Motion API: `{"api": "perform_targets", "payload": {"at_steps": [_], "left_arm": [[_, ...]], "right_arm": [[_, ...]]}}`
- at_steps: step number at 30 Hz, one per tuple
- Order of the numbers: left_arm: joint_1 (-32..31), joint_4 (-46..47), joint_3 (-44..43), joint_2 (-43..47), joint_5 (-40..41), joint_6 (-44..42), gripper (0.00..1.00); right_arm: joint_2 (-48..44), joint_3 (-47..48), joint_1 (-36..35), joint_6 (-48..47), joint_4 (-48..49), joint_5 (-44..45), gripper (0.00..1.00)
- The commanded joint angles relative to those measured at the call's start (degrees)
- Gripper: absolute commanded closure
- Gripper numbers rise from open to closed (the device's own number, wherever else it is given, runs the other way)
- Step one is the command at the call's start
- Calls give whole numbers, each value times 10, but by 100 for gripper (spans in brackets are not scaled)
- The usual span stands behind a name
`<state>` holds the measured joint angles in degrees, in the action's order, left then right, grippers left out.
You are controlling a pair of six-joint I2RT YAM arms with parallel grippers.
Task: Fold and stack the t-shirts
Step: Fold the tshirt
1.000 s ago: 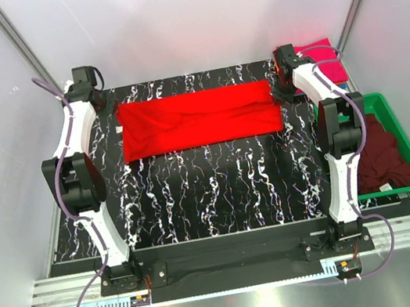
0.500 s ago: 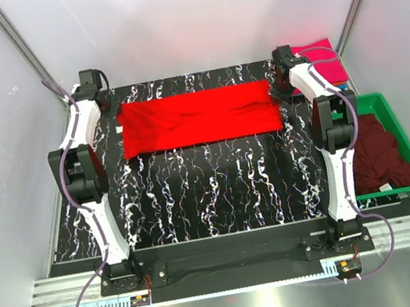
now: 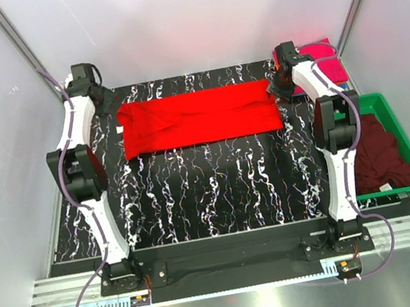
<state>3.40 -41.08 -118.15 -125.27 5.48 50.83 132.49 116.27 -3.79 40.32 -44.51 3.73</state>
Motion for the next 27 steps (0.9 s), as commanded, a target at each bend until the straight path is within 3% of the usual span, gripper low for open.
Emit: {"api": "perform_targets", "payload": {"at_steps": [1,5,6,9,12,21,27], "left_arm": [[6,-59,1,78,45,-82,47],[5,-73,134,144,-5,-114,49],[4,-60,210,159,-25,-131,49],[-6,11,357,227,-86,-151,48],[-19,51,431,250,-115,-149,48],[-22,88,480,243,-80,-131,42],[-18,120,491,248,-56,-129,41]], "right_arm": [[-86,-50,0,-30,-3,-32,51],[-138,-146,-8,-69,7,-100,51],[-143,-179,-9,-83,12,-124,51],[-147,-214,-10,-105,33,-169,52],[-127,-213,-10,-131,35,-188,52],[-116,-241,-9,-175,31,-157,54],[-140,-278,-9,-143,63,-126,52]]}}
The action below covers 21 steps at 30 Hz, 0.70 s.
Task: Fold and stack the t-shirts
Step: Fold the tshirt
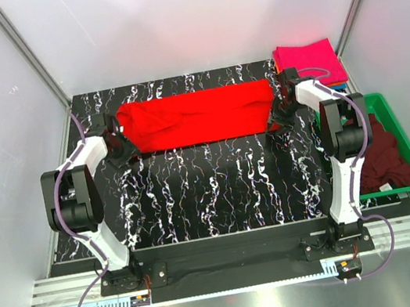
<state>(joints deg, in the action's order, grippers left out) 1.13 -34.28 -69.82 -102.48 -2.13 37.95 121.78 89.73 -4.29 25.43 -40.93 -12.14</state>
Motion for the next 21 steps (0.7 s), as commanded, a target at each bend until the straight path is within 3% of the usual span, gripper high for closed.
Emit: {"api": "perform_targets", "payload": {"at_steps": [1,4,13,18,21], "left_arm": [[5,56,7,14,20,-1,41],[5,58,-2,-3,20,-6,41],[28,-2,-61,-30,129,-52,49],[33,73,-51,-29,59,-99,54],[31,72,-52,-30,36,-116,55]], "right_arm": [[-33,-13,-4,9,29,40,52],[-32,-15,-3,23,37,67,50],[-26,3,1,37,30,85,50],[-21,8,2,41,30,85,52],[-22,11,2,51,28,87,52]]}}
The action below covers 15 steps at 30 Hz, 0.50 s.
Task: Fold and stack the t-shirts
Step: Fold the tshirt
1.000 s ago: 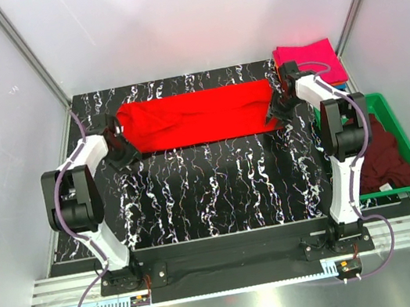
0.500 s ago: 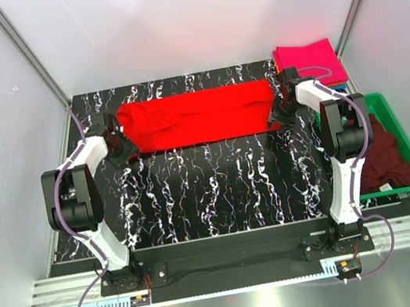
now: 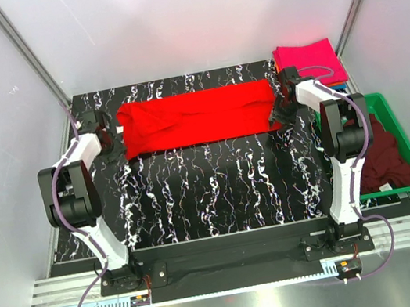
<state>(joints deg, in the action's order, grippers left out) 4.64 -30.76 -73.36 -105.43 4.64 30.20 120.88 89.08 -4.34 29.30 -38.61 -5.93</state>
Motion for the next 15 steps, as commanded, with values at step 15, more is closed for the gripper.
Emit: {"api": "perform_targets", "payload": {"at_steps": [15], "left_arm": [[-24,55,34,14,-33,-55,48]], "right_arm": [[-5,18,2,74,1,98,52]]}}
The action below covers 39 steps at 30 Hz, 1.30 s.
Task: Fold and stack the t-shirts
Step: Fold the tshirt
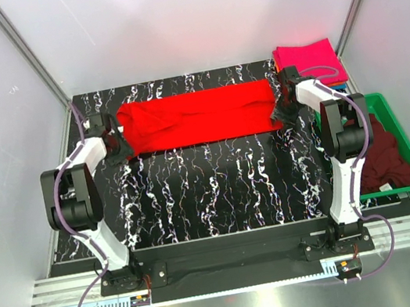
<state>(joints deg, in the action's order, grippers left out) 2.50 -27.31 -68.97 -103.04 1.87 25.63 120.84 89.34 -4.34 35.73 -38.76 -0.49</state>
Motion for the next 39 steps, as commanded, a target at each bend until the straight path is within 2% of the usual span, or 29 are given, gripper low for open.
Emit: {"api": "perform_targets", "payload": {"at_steps": [1,6,8,10,11,12,13,18,19,22,23,24,28,32,35,36,38,39], "left_arm": [[-2,24,-13,-15,-7,-10,48],[-5,20,-49,-59,-2,-28,52],[-7,12,-72,-67,14,-44,55],[-8,9,-85,-72,25,-66,69],[-8,5,-96,-72,31,-73,77],[-9,1,-101,-73,38,-80,86],[-8,-8,-109,-74,58,-97,100],[-7,-33,-87,-45,84,-122,100],[-7,-37,-79,-41,84,-124,85],[-7,-45,-50,-24,81,-124,76],[-7,-58,-49,-26,85,-124,68],[-6,-67,-49,-29,94,-121,64],[7,-103,-64,-39,185,-105,59],[30,-121,-98,-36,199,-74,56],[35,-130,-118,-35,159,-53,56],[33,-115,-108,-27,88,-55,56],[32,-46,-48,11,2,-54,55],[30,-22,-22,25,-79,-49,55]], "right_arm": [[-3,15,2,9,3,47,53],[-1,4,2,9,11,55,63],[1,4,2,9,11,53,76],[4,5,2,8,10,57,89],[5,7,3,7,10,57,100],[7,7,3,5,8,57,100],[6,8,2,2,7,58,100],[-6,-9,3,-9,9,62,100],[-8,-16,3,-11,8,61,100],[-19,-30,3,-16,4,58,100],[-23,-34,3,-16,4,56,100],[-30,-37,2,-17,5,56,100],[-46,-59,3,-19,7,49,100],[-66,-76,3,-23,11,45,100],[-71,-83,2,-27,11,42,100],[-72,-83,2,-28,11,37,100],[-74,-84,2,-29,10,33,100],[-74,-86,3,-27,9,30,100]]}}
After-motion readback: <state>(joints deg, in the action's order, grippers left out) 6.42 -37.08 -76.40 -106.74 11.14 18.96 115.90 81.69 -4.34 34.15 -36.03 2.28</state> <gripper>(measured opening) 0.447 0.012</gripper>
